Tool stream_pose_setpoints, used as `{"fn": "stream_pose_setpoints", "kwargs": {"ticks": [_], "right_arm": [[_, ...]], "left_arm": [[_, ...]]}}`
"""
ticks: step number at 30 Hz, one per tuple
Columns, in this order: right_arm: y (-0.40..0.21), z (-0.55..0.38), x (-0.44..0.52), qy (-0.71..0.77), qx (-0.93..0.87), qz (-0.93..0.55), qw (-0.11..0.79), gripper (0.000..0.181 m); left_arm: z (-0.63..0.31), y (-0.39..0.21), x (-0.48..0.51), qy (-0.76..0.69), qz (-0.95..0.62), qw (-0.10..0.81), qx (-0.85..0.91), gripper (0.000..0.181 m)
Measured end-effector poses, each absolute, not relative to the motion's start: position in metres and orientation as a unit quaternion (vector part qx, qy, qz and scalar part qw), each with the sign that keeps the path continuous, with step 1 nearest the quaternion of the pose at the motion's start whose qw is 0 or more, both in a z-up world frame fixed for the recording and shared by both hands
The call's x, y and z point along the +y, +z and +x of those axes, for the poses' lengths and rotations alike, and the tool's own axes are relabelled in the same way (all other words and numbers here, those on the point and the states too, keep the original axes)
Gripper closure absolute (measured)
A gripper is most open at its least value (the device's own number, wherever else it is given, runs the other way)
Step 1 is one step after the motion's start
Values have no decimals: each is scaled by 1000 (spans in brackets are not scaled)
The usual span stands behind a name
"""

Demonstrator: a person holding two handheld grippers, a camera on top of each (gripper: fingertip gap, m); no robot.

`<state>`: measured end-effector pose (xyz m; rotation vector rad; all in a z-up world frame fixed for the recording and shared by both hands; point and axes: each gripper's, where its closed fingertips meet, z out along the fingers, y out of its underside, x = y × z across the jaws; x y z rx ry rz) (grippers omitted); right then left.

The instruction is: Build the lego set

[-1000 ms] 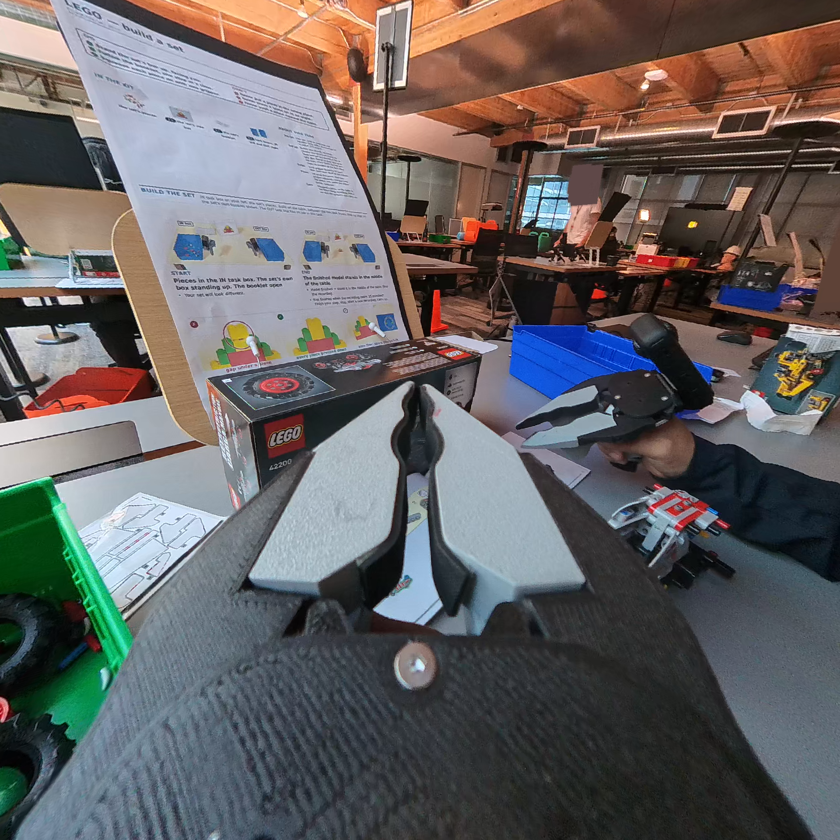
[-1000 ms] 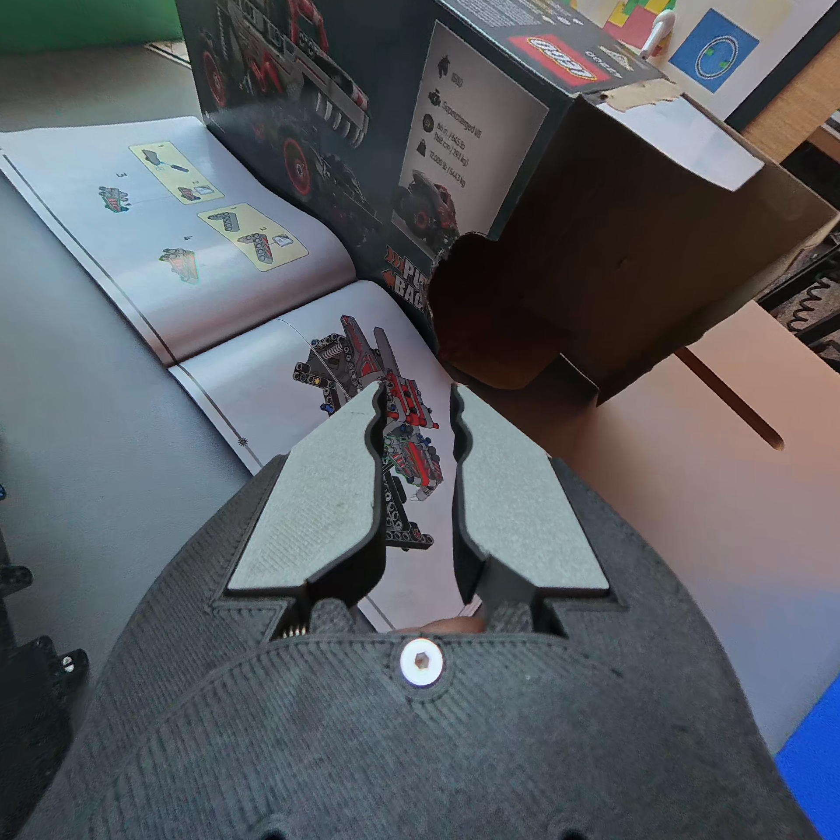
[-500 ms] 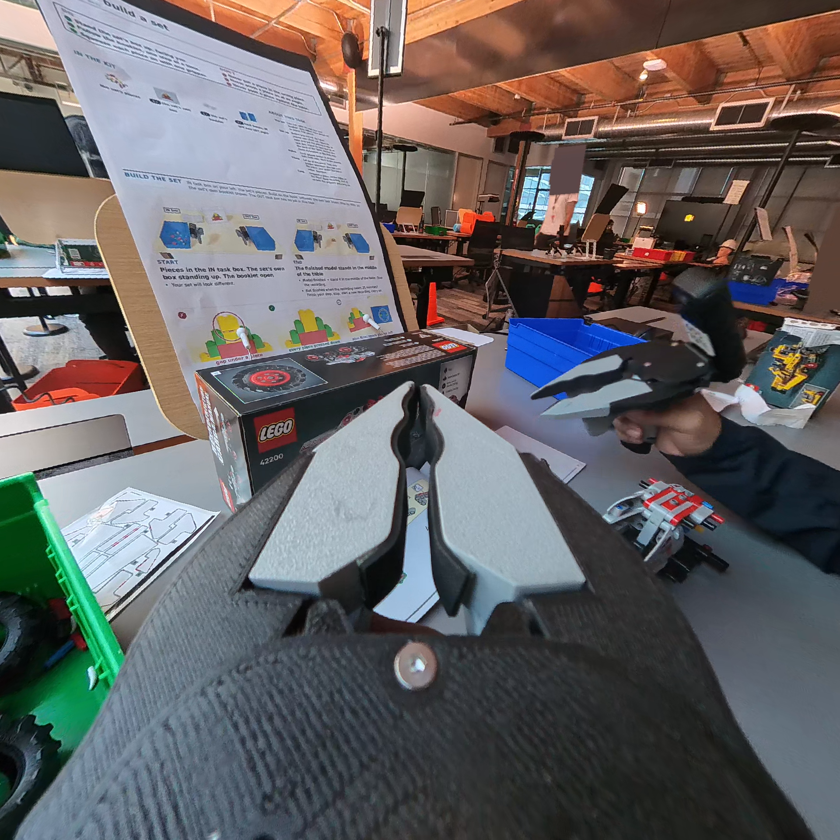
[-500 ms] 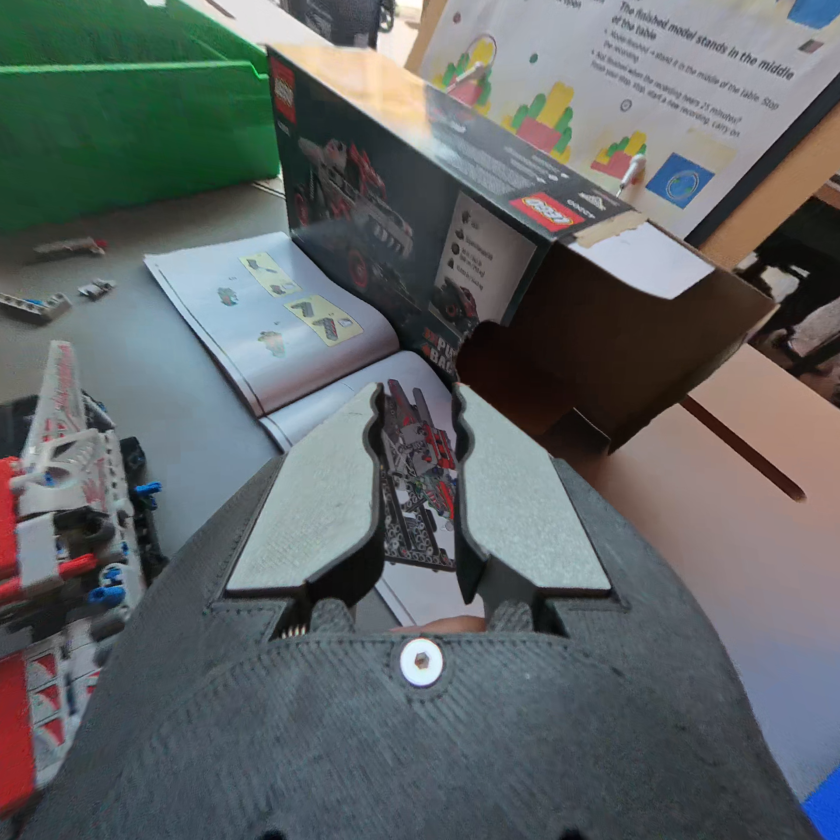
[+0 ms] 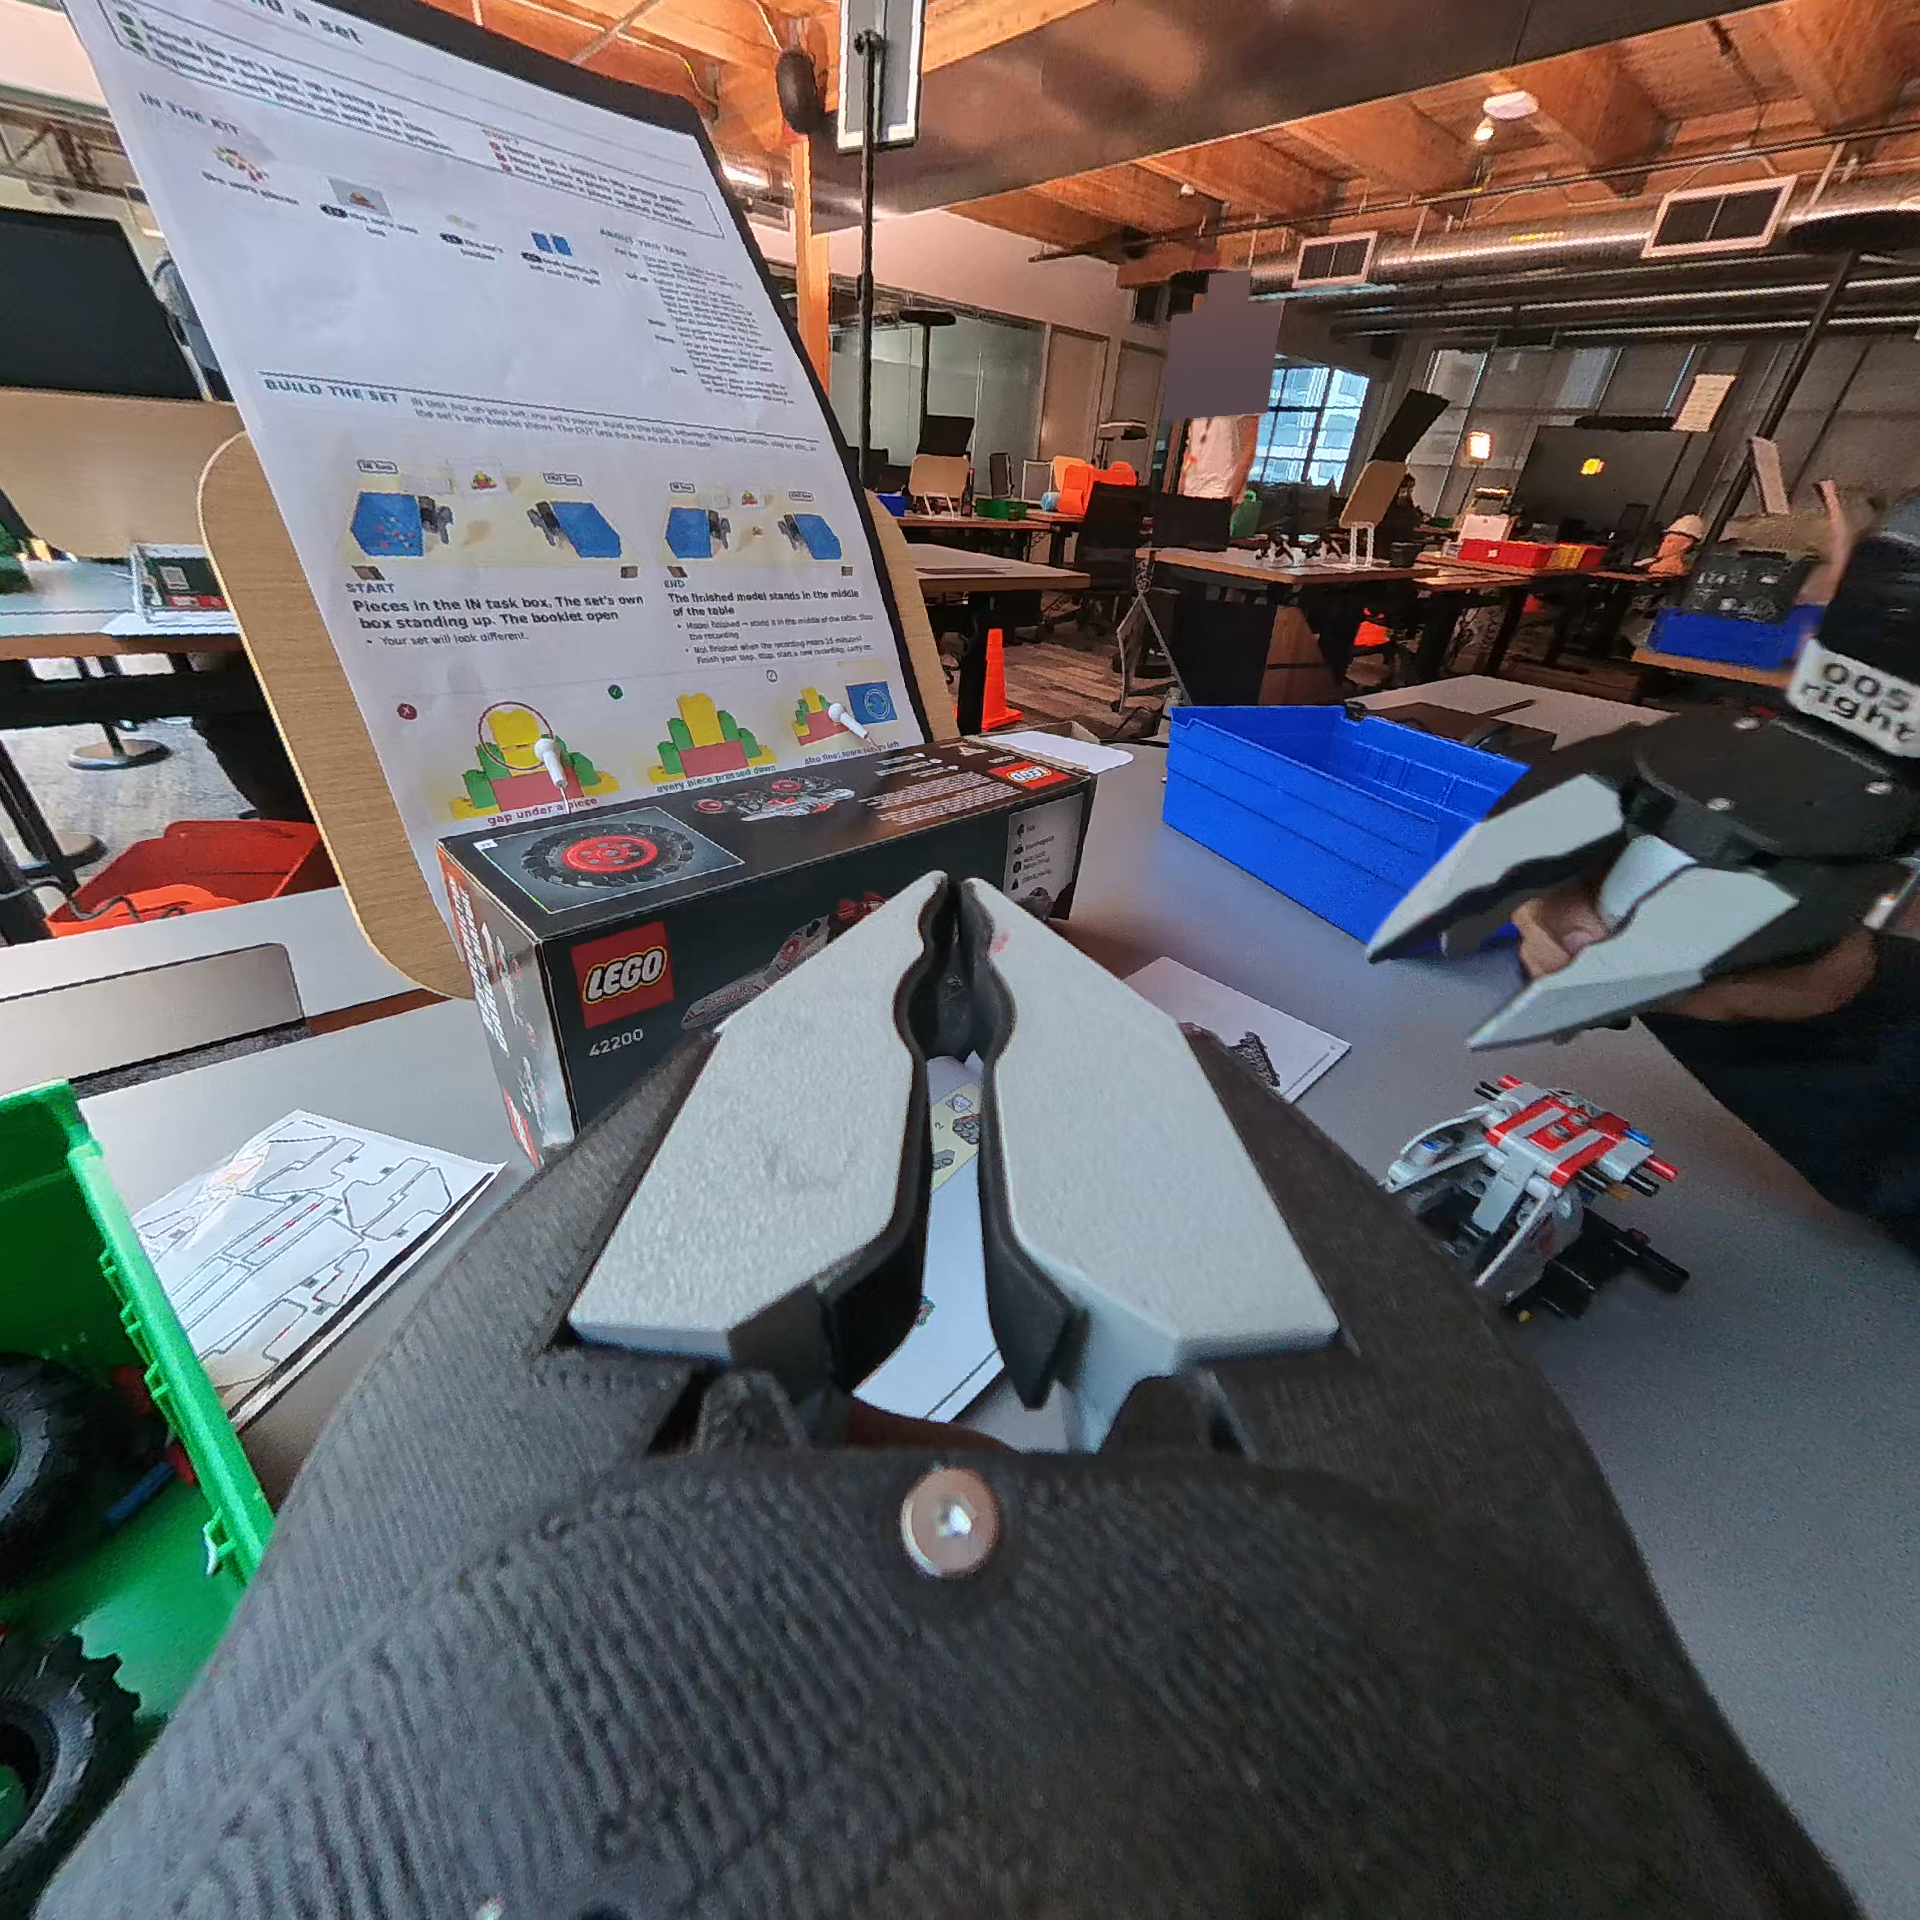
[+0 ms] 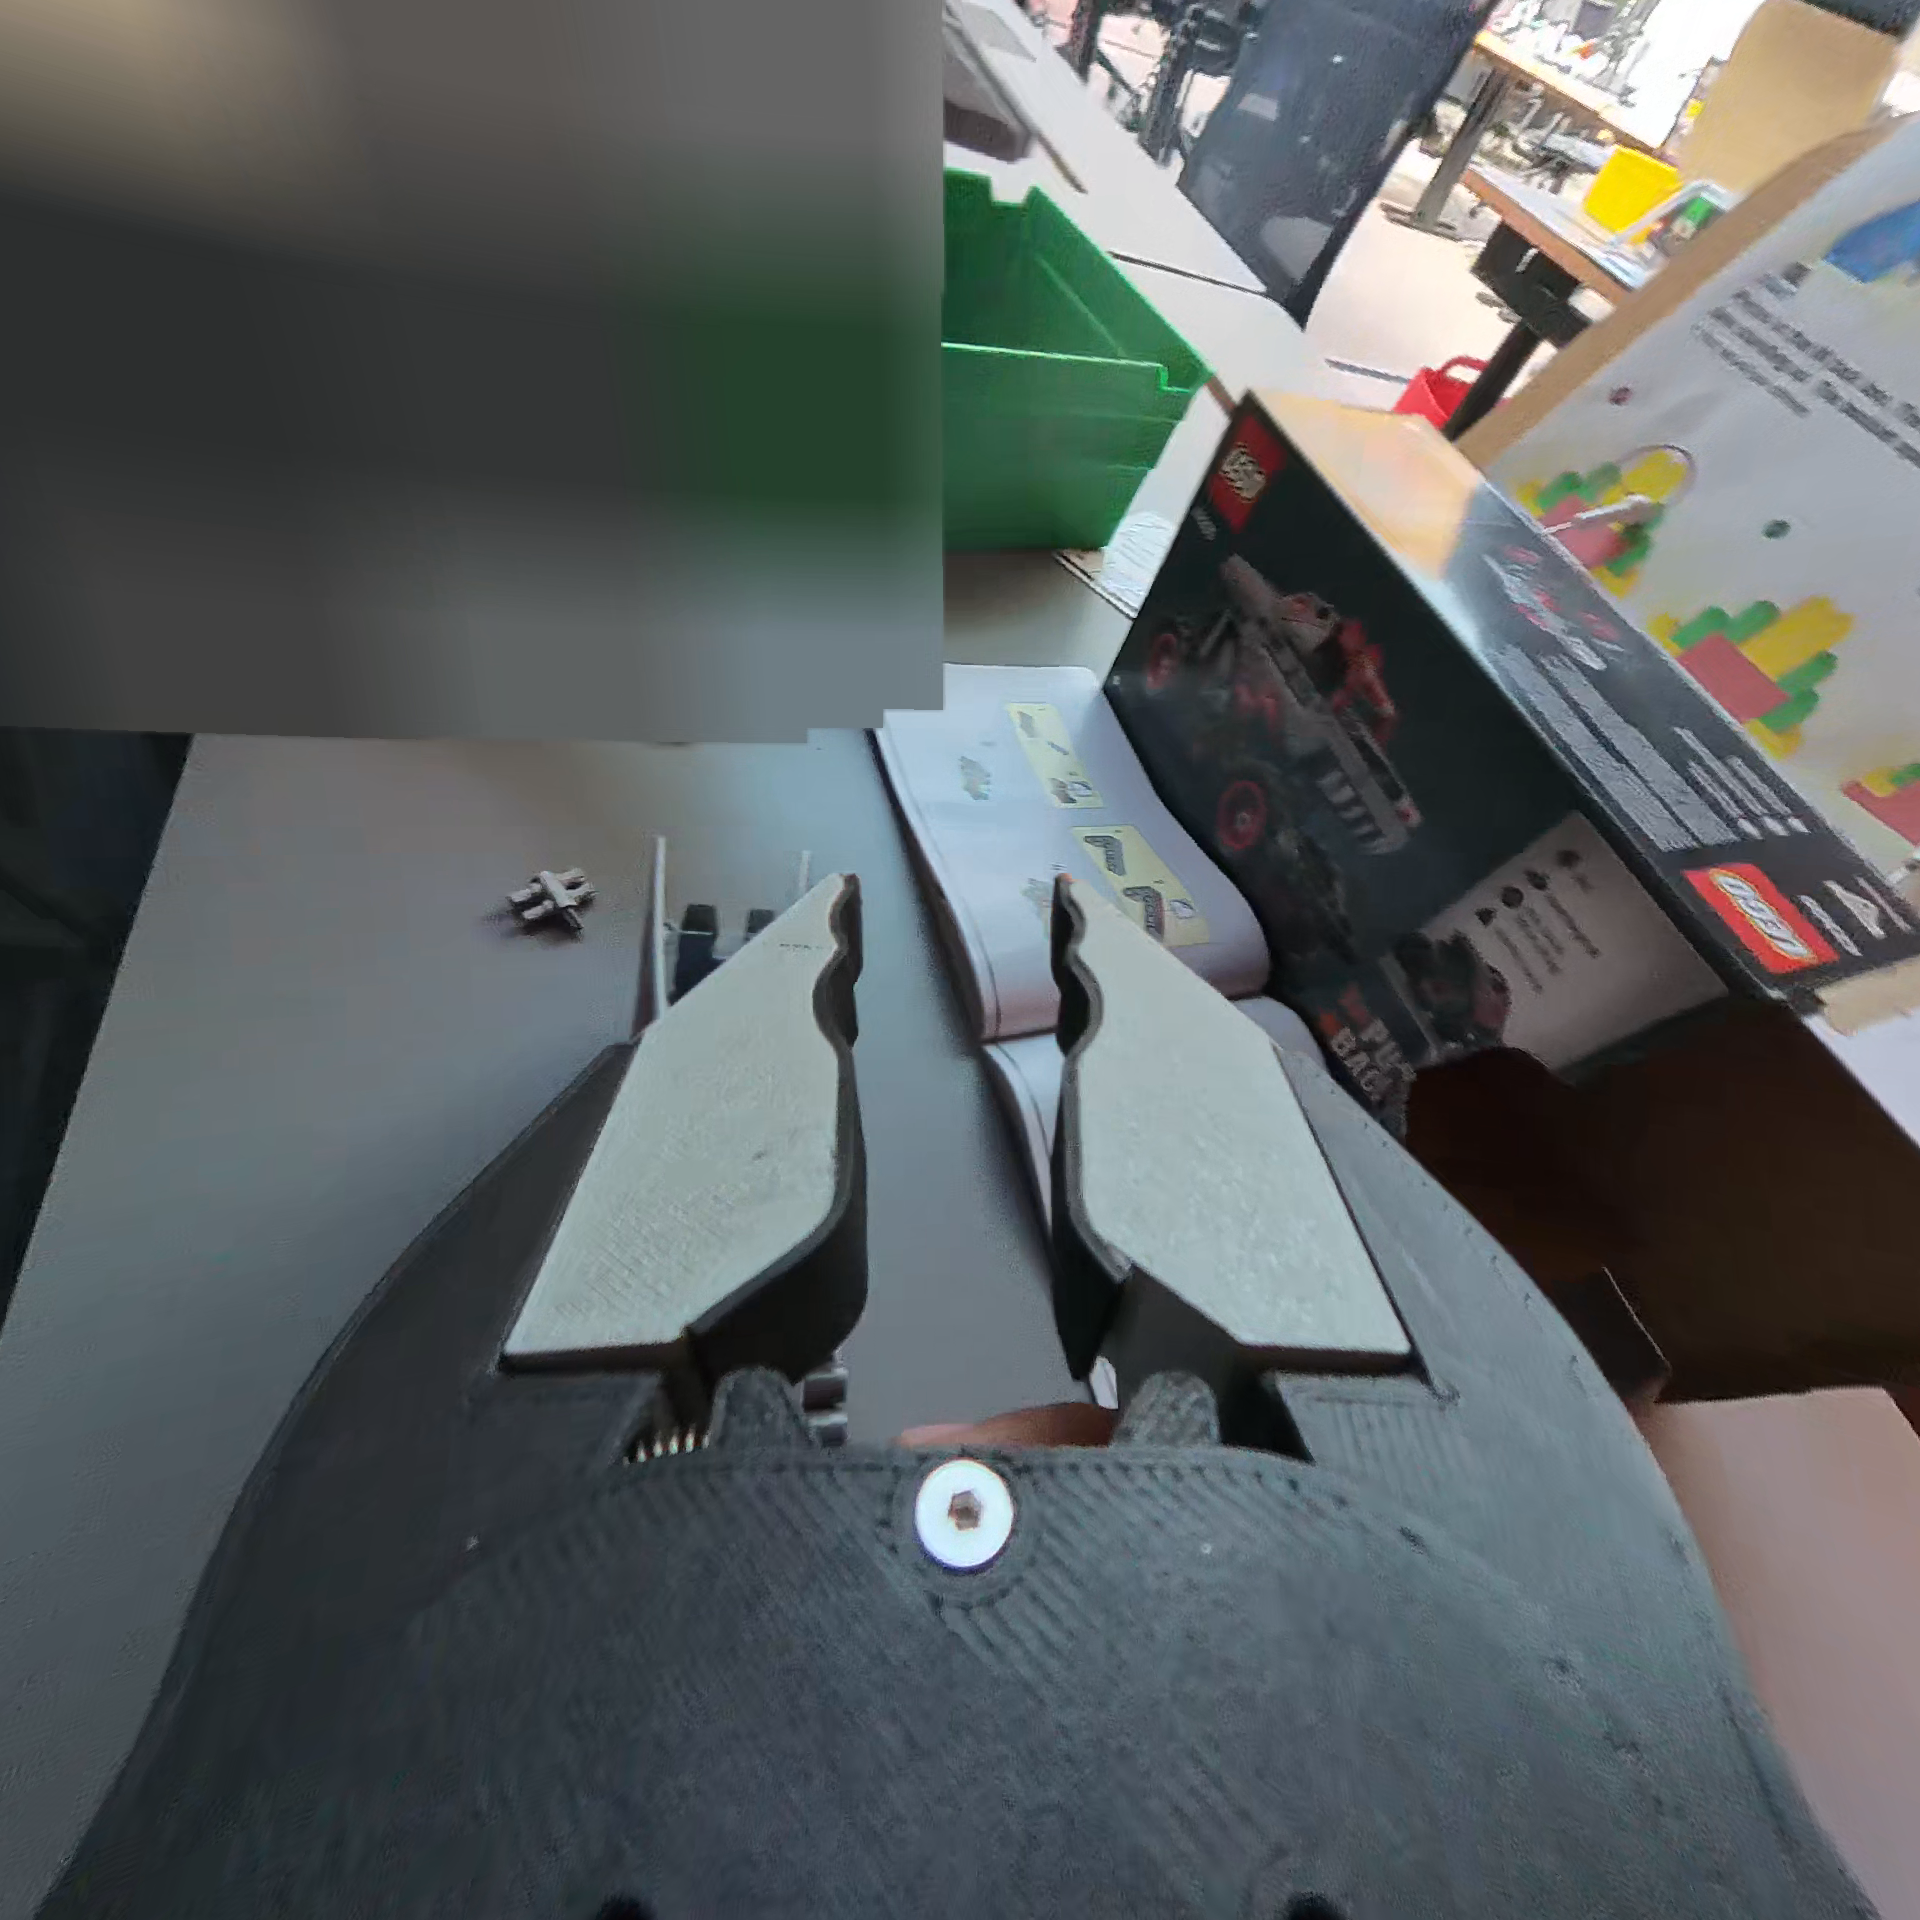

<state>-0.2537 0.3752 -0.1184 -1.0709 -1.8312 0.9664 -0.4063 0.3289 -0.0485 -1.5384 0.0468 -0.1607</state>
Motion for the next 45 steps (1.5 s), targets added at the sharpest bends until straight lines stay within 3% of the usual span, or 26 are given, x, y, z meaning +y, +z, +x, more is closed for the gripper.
{"fn": "stream_pose_setpoints", "kwargs": {"ticks": [10,20,26,29,31,37,42,45], "right_arm": [[-154,-258,319,305,-802,-378,348,146],[-184,-255,339,132,-843,-340,394,148],[-185,-242,364,119,-843,-362,381,153],[-179,-239,368,142,-835,-374,379,152],[-168,-238,362,178,-827,-373,381,152],[-131,-230,340,295,-793,-354,398,152],[-128,-229,333,332,-780,-361,389,153],[-127,-231,324,347,-777,-357,385,153]], "left_arm": [[-405,-66,337,-50,-720,691,28,181],[-402,-74,341,-35,-728,683,38,181],[-399,-72,339,-50,-727,683,42,181],[-386,-74,337,-69,-728,679,69,161],[-375,-83,333,-77,-745,656,91,152],[-350,-129,273,-51,-829,526,185,151],[-372,-188,234,21,-899,412,146,135],[-394,-211,223,61,-915,388,90,139]]}}
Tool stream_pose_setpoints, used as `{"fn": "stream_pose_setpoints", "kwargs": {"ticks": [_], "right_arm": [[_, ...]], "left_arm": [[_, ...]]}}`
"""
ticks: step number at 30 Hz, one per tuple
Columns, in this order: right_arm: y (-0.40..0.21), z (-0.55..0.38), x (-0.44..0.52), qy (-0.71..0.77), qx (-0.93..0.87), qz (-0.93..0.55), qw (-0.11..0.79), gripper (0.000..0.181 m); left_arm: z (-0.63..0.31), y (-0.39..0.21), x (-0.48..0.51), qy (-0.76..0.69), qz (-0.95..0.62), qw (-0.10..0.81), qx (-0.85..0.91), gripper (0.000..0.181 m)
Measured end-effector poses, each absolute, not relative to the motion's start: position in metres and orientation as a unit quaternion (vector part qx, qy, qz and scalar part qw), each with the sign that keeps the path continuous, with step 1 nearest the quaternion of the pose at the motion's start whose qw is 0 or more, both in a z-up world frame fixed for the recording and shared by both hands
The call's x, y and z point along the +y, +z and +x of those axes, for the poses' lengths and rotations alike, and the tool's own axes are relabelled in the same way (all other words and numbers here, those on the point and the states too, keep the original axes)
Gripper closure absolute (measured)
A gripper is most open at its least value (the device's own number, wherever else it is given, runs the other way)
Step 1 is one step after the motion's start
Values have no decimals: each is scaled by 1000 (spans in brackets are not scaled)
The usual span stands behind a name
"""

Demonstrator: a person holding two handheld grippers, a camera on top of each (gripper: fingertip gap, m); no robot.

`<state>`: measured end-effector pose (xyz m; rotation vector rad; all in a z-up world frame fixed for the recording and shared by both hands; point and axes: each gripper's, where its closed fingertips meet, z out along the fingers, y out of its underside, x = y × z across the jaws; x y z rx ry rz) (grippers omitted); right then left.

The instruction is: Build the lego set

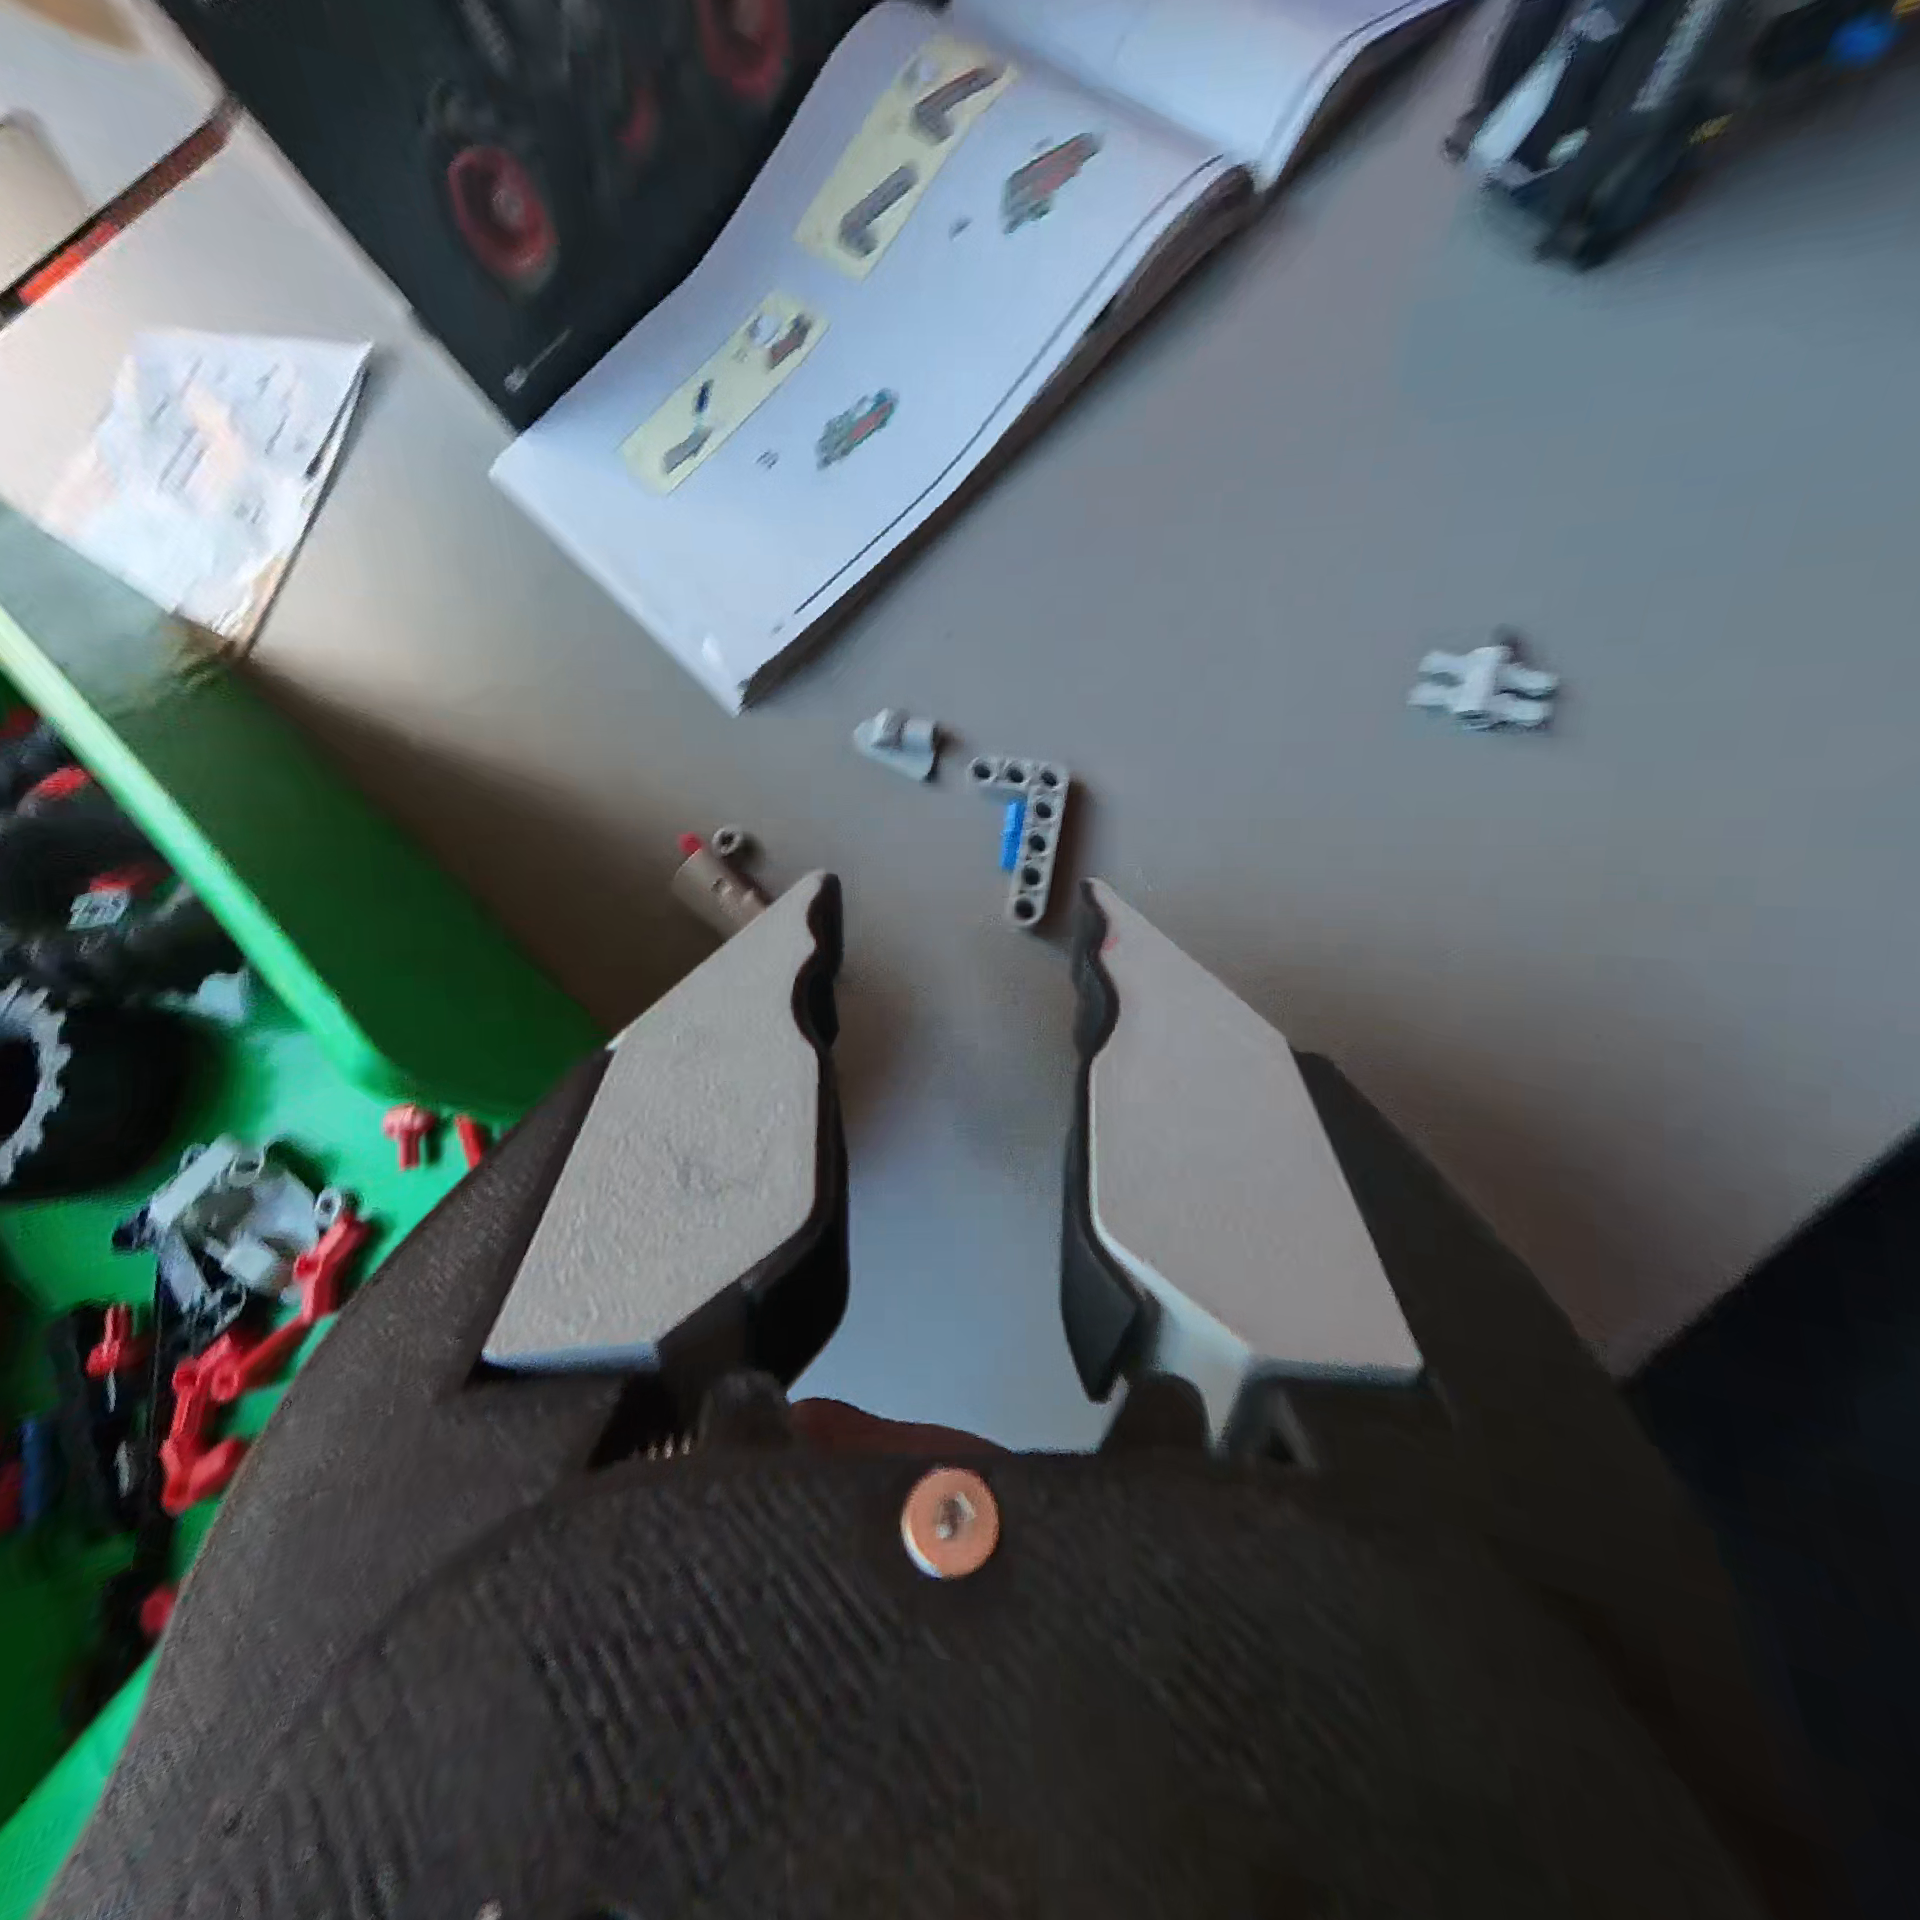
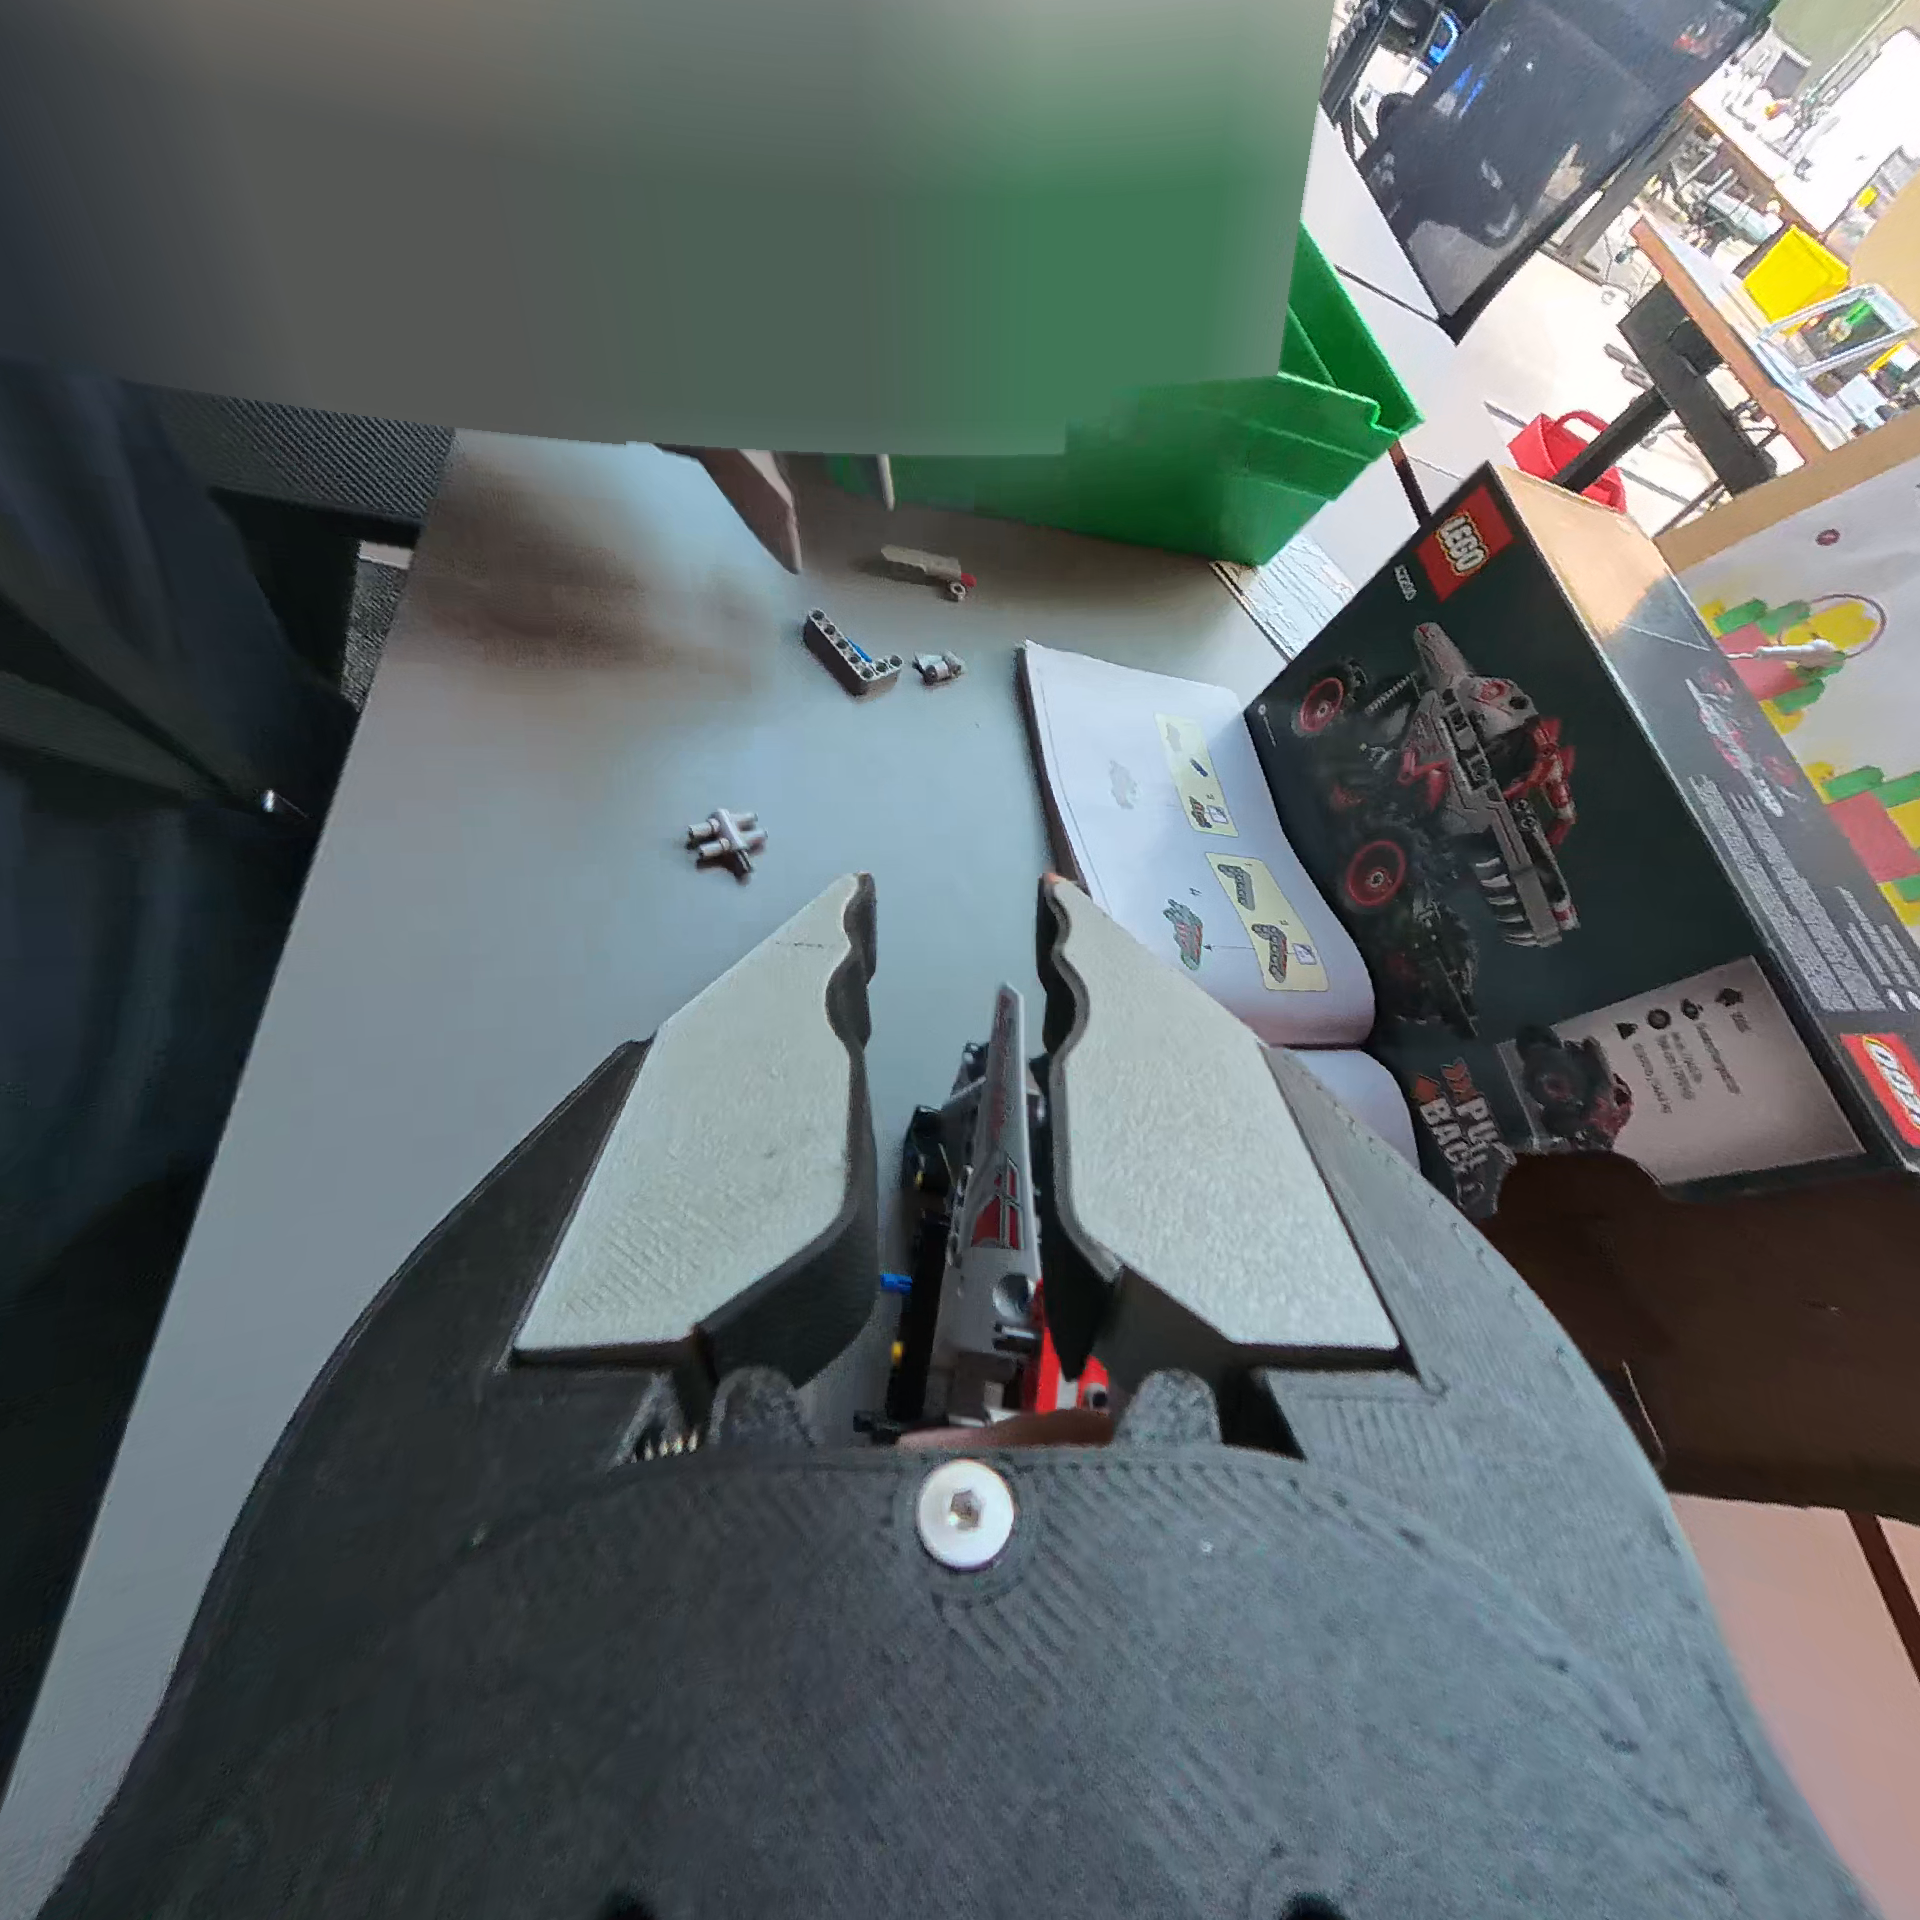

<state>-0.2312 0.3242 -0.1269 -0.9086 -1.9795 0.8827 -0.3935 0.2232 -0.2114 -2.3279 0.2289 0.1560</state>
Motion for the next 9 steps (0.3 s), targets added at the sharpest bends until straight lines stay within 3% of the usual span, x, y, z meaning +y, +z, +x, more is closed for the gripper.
{"fn": "stream_pose_setpoints", "kwargs": {"ticks": [4,9], "right_arm": [[-127,-238,317,364,-768,-360,385,153],[-134,-242,303,385,-765,-360,369,154]], "left_arm": [[-432,-222,219,190,-907,373,41,153],[-426,-242,221,170,-922,346,40,165]]}}
